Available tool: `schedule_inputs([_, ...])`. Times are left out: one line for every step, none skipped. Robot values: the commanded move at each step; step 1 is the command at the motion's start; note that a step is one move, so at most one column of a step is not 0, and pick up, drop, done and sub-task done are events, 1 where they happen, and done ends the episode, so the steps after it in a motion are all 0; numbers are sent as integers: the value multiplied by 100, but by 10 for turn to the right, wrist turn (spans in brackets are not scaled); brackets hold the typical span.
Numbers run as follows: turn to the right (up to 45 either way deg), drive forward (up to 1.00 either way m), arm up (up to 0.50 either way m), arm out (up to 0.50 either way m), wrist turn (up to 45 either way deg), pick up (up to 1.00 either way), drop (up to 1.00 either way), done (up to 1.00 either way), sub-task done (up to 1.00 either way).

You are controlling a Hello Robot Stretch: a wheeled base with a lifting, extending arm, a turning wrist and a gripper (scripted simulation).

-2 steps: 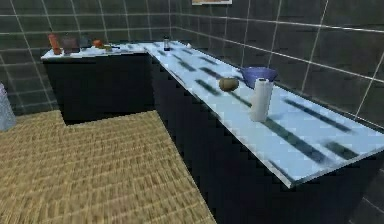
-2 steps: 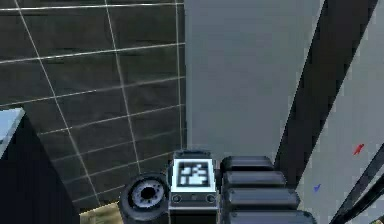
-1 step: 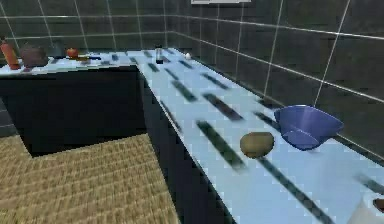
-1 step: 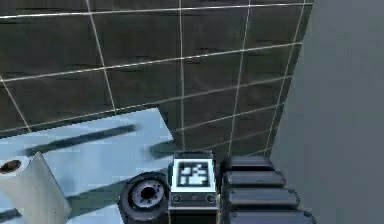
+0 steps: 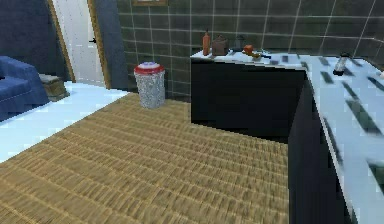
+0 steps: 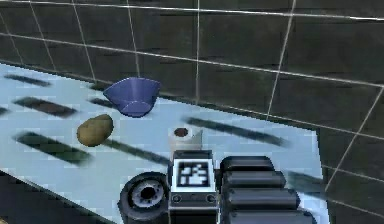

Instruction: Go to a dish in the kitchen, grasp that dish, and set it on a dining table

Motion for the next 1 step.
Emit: schedule_inputs([-120,0,0,0,0,0,0,0,0])
